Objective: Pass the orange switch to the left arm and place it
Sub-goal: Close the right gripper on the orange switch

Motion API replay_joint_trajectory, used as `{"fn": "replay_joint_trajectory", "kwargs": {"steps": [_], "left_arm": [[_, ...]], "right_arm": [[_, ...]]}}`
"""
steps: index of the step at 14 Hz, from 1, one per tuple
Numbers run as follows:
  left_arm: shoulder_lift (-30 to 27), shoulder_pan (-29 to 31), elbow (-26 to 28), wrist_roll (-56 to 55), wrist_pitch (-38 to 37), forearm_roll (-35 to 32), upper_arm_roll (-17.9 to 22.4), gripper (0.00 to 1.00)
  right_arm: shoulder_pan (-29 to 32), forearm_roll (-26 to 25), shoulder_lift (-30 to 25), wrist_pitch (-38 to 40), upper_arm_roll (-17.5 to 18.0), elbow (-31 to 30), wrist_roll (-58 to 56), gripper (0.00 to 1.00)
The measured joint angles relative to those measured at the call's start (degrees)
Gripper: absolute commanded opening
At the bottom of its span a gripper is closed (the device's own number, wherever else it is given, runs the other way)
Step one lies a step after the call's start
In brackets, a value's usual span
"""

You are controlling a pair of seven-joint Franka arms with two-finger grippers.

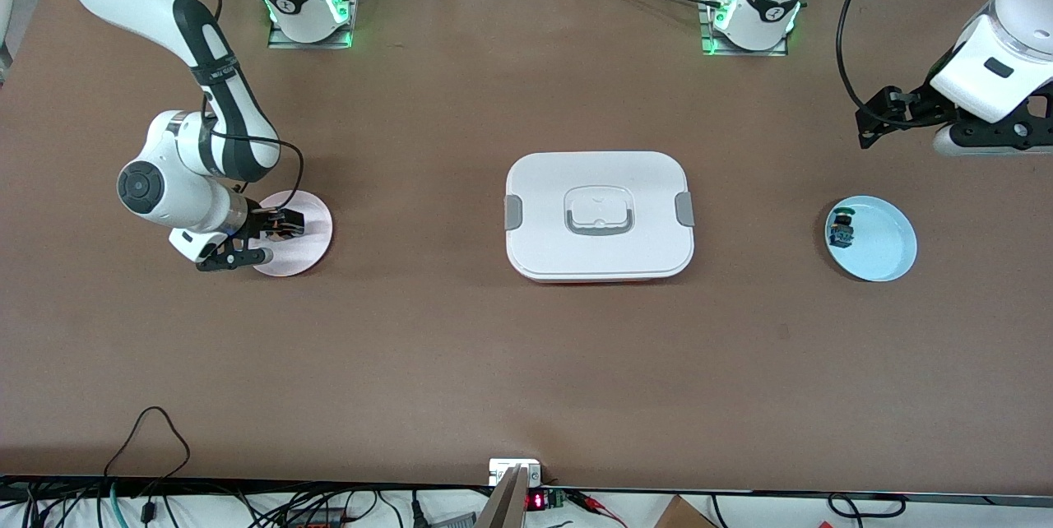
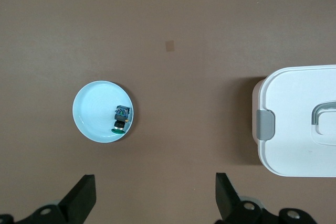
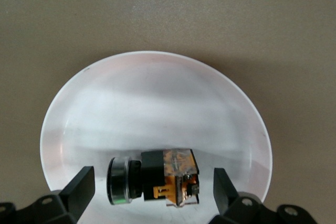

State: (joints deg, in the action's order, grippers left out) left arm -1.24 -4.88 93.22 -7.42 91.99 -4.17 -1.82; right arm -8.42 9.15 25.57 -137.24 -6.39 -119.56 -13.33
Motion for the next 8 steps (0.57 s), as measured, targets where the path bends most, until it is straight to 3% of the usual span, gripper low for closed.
{"fn": "replay_joint_trajectory", "kwargs": {"steps": [8], "left_arm": [[0.1, 0.0, -0.08, 0.0, -0.01, 0.0, -0.02, 1.0]], "right_arm": [[0.0, 0.03, 1.43, -1.24, 0.4, -0.25, -0.02, 1.0]]}}
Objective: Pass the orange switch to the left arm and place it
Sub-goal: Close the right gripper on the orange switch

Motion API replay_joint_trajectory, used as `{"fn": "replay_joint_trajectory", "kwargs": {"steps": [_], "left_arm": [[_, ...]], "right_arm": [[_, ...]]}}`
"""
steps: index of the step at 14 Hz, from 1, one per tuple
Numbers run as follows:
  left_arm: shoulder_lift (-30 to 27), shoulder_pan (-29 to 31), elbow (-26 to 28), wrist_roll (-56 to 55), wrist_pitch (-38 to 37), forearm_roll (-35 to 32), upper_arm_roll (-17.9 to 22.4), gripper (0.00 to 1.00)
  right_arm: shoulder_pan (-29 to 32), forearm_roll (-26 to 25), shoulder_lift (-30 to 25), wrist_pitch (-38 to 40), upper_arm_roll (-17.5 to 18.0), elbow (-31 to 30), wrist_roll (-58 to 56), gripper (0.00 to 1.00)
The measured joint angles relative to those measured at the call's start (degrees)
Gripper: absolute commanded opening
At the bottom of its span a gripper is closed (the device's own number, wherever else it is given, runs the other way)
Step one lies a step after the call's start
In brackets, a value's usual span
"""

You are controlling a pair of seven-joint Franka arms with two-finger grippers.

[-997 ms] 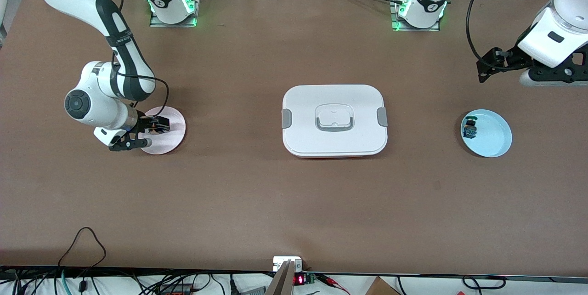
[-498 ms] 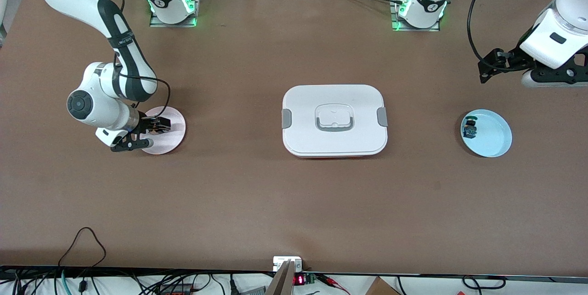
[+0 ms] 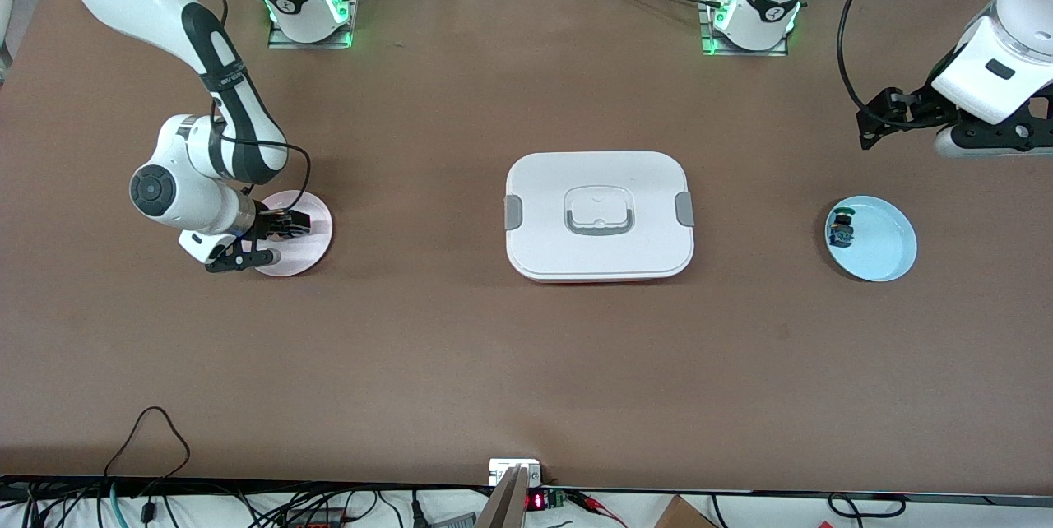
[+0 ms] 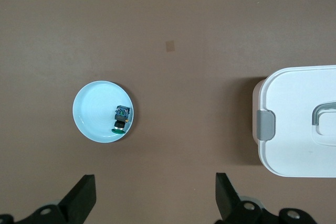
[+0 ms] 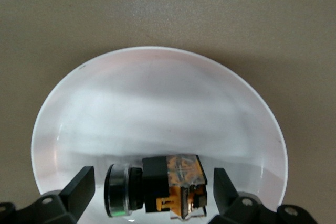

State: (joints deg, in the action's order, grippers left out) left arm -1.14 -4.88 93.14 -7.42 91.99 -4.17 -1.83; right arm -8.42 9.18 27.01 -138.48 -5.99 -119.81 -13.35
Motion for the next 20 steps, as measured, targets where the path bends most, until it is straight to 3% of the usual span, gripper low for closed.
{"fn": "replay_joint_trajectory", "kwargs": {"steps": [1, 4, 6, 8, 13, 20], "left_arm": [[0.0, -0.04, -0.02, 0.0, 0.0, 0.0, -0.05, 1.0], [0.0, -0.06, -0.06, 0.0, 0.0, 0.0, -0.1, 1.0], [0.0, -0.06, -0.07, 0.0, 0.0, 0.0, -0.1, 1.0], [0.01, -0.06, -0.08, 0.0, 0.0, 0.0, -0.1, 1.0], [0.02, -0.06, -0.09, 0.0, 0.0, 0.0, -0.1, 1.0], [0.03, 0.12, -0.12, 0.0, -0.01, 0.0, 0.01, 1.0]], "right_arm": [[0.0, 0.0, 0.15, -0.04, 0.0, -0.01, 0.0, 0.98], [0.0, 0.01, 0.38, -0.09, 0.02, -0.1, -0.04, 0.55], [-0.03, 0.01, 0.38, -0.09, 0.08, -0.34, -0.08, 0.34], [-0.05, 0.02, 0.37, -0.09, 0.14, -0.4, -0.08, 0.19], [-0.06, 0.03, -0.4, 2.34, 0.57, 0.57, -0.15, 0.07], [-0.08, 0.06, -5.47, 19.06, 2.43, 10.8, -0.31, 0.0]]}}
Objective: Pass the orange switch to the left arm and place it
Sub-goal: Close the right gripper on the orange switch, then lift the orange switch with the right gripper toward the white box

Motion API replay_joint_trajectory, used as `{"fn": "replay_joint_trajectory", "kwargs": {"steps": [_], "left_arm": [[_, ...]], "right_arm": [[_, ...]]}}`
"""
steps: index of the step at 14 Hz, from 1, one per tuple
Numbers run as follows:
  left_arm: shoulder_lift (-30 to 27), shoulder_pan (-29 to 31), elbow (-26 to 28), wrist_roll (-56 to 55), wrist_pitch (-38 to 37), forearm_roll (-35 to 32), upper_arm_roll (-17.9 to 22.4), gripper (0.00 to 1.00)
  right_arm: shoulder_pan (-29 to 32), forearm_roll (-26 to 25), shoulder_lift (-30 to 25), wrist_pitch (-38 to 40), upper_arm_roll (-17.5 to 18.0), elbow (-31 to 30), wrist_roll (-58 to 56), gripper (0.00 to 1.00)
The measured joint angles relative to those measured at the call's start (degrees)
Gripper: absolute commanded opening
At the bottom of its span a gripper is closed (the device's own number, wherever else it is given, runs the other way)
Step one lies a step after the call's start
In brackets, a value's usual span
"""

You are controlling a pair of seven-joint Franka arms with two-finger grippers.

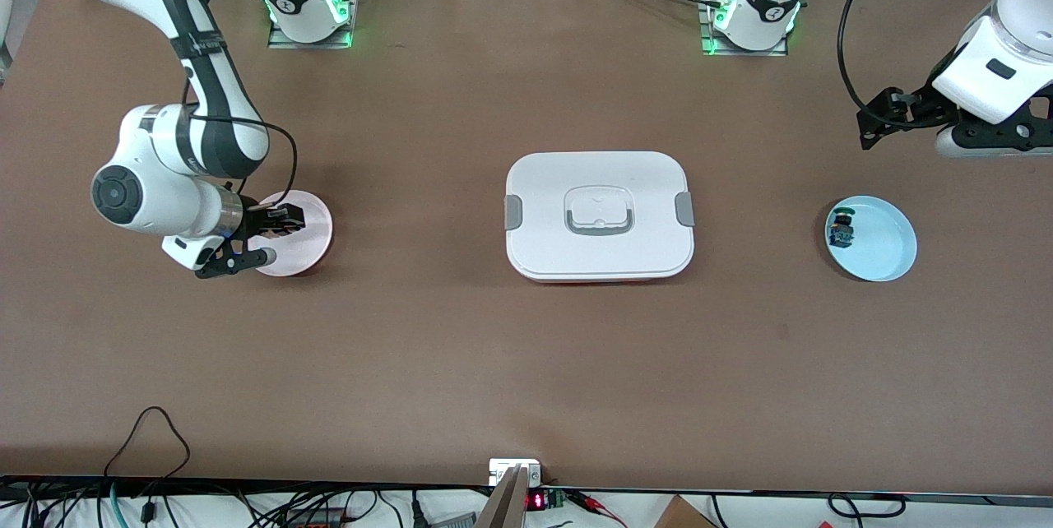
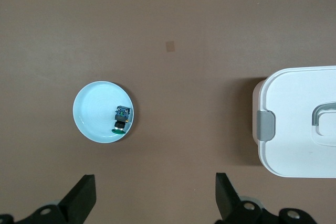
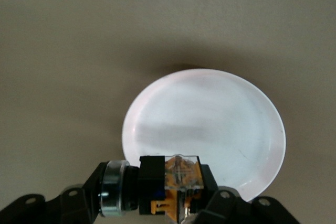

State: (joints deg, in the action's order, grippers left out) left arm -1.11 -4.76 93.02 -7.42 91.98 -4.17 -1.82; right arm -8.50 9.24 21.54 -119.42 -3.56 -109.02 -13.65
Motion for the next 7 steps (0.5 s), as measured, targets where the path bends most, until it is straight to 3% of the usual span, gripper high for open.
{"fn": "replay_joint_trajectory", "kwargs": {"steps": [4, 7], "left_arm": [[0.0, 0.03, 0.0, 0.0, 0.0, 0.0, 0.09, 1.0], [0.01, 0.03, -0.01, 0.0, 0.0, 0.0, 0.11, 1.0]], "right_arm": [[-0.04, 0.3, -1.76, 8.73, 3.78, 8.13, -1.21, 0.0], [-0.17, 2.32, -2.72, 10.23, 7.89, 12.82, -4.12, 0.0]]}}
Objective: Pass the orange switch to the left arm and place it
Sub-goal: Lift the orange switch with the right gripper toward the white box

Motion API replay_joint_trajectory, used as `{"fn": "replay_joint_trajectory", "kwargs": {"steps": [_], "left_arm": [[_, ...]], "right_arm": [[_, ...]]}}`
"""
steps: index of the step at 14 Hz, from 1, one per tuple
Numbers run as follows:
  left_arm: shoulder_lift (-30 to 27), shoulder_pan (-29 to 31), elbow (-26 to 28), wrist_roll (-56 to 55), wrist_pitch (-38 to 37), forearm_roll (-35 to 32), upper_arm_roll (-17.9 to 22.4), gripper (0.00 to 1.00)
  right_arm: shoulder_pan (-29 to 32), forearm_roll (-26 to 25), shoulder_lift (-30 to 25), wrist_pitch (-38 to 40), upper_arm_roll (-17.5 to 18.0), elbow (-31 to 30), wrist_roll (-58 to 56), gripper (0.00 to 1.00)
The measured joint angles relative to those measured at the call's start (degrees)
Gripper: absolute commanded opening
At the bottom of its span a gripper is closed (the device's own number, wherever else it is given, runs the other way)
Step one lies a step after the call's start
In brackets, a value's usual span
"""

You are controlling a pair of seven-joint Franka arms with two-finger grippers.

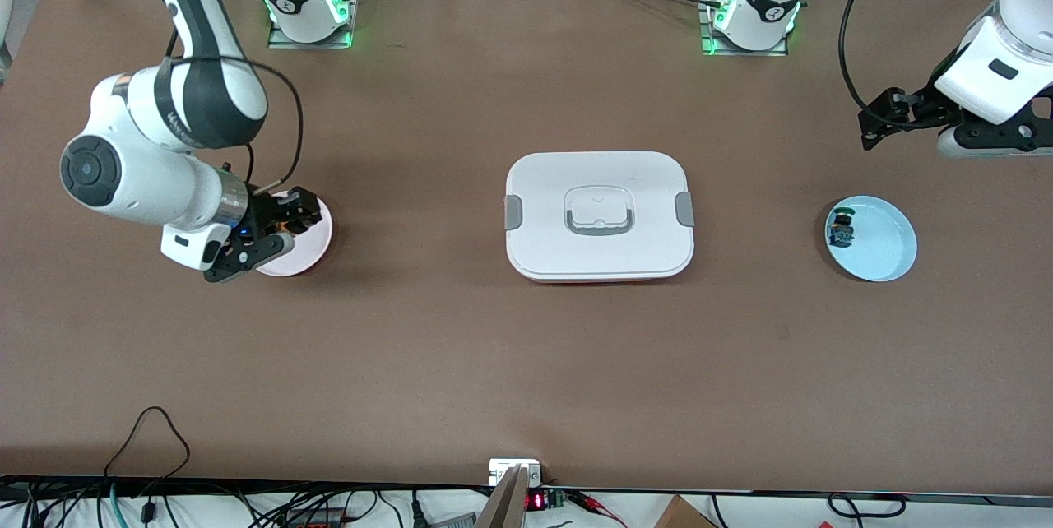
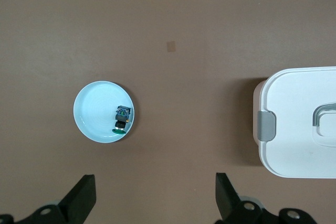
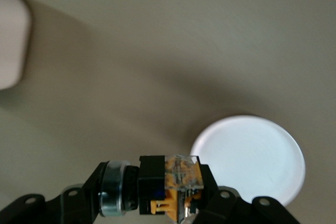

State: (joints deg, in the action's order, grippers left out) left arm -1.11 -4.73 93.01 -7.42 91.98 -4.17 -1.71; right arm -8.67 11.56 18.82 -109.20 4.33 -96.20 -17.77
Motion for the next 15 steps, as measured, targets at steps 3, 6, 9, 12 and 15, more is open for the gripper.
{"fn": "replay_joint_trajectory", "kwargs": {"steps": [3, 6, 9, 12, 15], "left_arm": [[0.0, 0.0, -0.01, 0.0, 0.0, 0.0, 0.0, 1.0], [0.01, -0.01, -0.01, 0.0, -0.05, 0.66, -0.03, 1.0], [0.01, -0.01, -0.01, 0.01, -0.18, 3.09, -0.03, 1.0], [0.16, 0.49, -0.01, 0.7, -0.46, 6.19, 0.3, 1.0], [0.72, 1.08, -0.02, 1.23, -0.71, 9.34, 0.38, 1.0]], "right_arm": [[-0.34, 9.92, -0.39, 0.0, 1.2, 2.11, -7.58, 0.0], [-0.17, 19.76, -0.41, 0.27, 1.18, 2.61, -21.27, 0.0], [-0.82, 26.29, -0.42, 0.35, 2.21, 2.62, -36.27, 0.0], [-3.44, 34.11, -0.38, 0.37, 2.95, 2.59, -50.59, 0.0], [-5.83, 46.08, 0.18, 0.38, 3.04, 2.41, -62.67, 0.0]]}}
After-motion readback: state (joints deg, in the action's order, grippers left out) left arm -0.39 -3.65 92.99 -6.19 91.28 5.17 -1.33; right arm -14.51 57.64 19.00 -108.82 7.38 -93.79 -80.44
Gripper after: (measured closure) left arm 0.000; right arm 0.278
